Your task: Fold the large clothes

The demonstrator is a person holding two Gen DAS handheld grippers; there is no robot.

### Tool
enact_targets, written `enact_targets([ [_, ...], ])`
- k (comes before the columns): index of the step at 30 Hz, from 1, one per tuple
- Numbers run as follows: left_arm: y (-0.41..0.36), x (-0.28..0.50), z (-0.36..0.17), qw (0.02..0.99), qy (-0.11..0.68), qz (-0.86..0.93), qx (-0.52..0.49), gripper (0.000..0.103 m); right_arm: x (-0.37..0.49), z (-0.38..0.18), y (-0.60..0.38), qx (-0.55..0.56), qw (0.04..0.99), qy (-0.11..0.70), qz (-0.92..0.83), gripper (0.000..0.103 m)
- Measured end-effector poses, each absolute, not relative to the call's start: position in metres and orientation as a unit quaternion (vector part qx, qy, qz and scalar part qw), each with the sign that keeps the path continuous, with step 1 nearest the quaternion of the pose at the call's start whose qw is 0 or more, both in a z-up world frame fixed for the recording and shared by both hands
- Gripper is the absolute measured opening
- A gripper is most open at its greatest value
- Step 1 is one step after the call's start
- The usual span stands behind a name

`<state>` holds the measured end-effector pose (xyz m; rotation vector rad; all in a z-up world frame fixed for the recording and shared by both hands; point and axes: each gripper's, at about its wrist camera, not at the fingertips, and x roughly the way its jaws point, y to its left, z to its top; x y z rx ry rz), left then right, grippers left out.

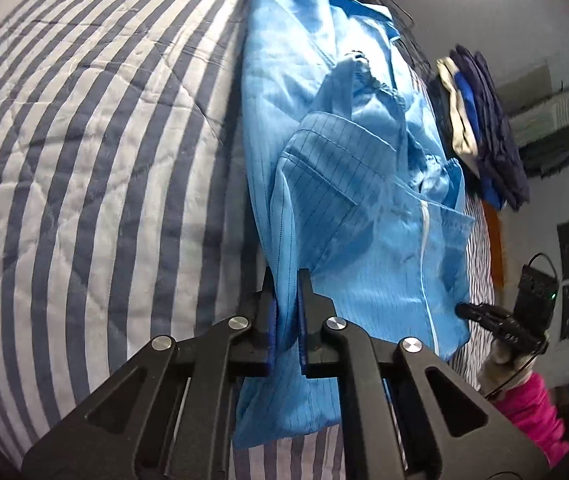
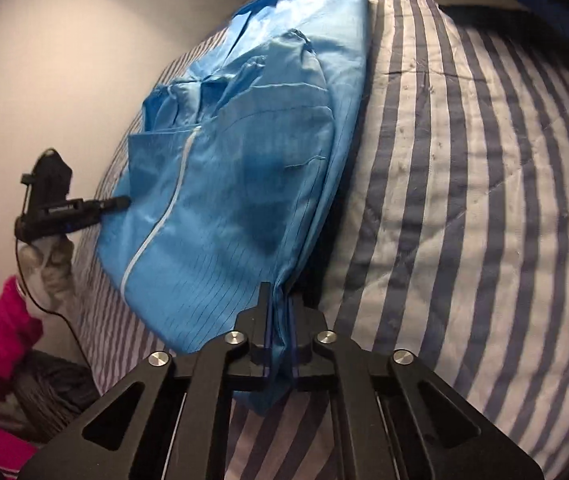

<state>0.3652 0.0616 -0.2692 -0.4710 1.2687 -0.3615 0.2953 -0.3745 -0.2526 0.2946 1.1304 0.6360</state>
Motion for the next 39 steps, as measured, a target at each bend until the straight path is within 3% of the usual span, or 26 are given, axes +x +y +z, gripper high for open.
enact_targets([
  [12,0.048,0.294,-0.254,0.742,0.625,-0.197,-0.144,0.006,0.210,-0.244,-0.365,0.075,0.748,0.583,0.310,0.003],
  [16,0.046,0.295,-0.263,0.733,0.639,-0.194,-0.135,0.011,0.208,-0.249,-0.356,0.042,0.740,0.591,0.319,0.004],
  [21,0.067,0.294,-0.234,0.751,0.615,-0.207,-0.119,0.014,0.212,-0.219,-0.376,0.041,0.752,0.570,0.328,0.009],
  [29,0.074,0.380,-0.189,0.804,0.545,-0.203,-0.122,0.014,0.271,-0.155,-0.418,0.069,0.835,0.462,0.292,0.009],
  [39,0.007,0.510,-0.194,0.806,0.531,-0.226,-0.128,0.014,0.414,-0.172,-0.358,0.028,0.878,0.423,0.224,0.009],
])
